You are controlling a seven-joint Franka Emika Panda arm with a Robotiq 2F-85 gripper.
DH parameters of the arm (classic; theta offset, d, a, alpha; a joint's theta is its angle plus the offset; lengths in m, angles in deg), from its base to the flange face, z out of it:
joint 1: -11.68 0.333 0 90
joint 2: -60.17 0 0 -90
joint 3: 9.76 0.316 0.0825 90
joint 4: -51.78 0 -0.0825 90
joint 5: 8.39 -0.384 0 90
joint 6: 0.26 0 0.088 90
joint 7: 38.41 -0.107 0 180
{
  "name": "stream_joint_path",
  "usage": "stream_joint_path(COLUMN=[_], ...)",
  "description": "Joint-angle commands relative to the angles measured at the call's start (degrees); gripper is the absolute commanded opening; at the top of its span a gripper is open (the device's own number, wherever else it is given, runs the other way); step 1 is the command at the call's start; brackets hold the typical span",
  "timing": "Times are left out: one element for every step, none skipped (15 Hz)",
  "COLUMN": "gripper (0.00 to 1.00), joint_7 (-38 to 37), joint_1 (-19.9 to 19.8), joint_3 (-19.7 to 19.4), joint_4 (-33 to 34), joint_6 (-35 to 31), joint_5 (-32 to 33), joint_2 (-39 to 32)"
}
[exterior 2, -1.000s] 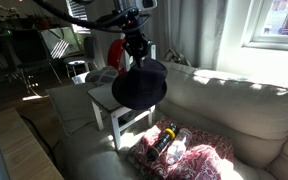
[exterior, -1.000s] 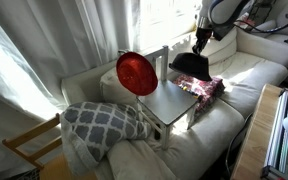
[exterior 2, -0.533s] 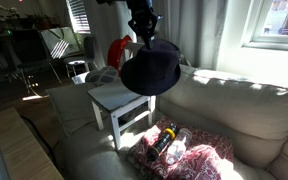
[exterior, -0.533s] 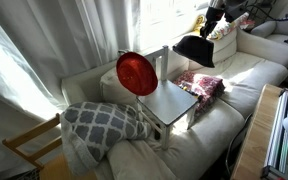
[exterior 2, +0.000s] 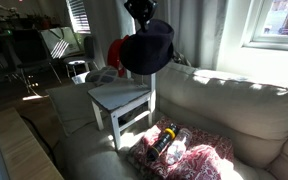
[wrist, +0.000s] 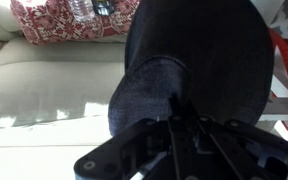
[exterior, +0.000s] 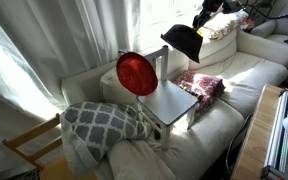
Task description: Hang the black hat on the backrest of the wooden chair then put the orange hat on the seat
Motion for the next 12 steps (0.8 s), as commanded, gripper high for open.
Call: stream_joint_path(gripper=[0.02,0.02,0.02,0.02,0.02,0.02,0.02,0.02,0.02,0.02,0.02,0.02], joint_7=[5.5,6.7,6.5,6.6,6.1,6.1,5.9,6.1,6.3,5.3,5.2,4.6], joint_1=[2.5,3.2,3.4,3.7,3.8,3.9,4.0,4.1,4.1,4.2,4.3,4.4], joint_3=[0.3,0.5,0.9,1.3,1.7,2.0,2.2,2.6,3.0,3.5,4.0,4.3], joint_4=[1.6,2.4,2.7,3.6,4.1,4.9,5.6,6.3,7.0,7.6,8.1,8.7], joint_6=[-3.0,-2.8,-3.9,-4.3,-5.2,-5.6,-6.1,-6.2,-6.8,-6.9,-7.8,-8.3], joint_5=[-9.0,-11.1,-11.6,-12.0,-11.7,-11.8,-11.7,-12.0,-12.8,-13.0,-13.7,-13.8], joint_2=[-3.1,-4.7,-6.1,-7.7,-9.2,-11.0,-12.5,-14.0,-15.4,-16.6,-17.9,-19.0])
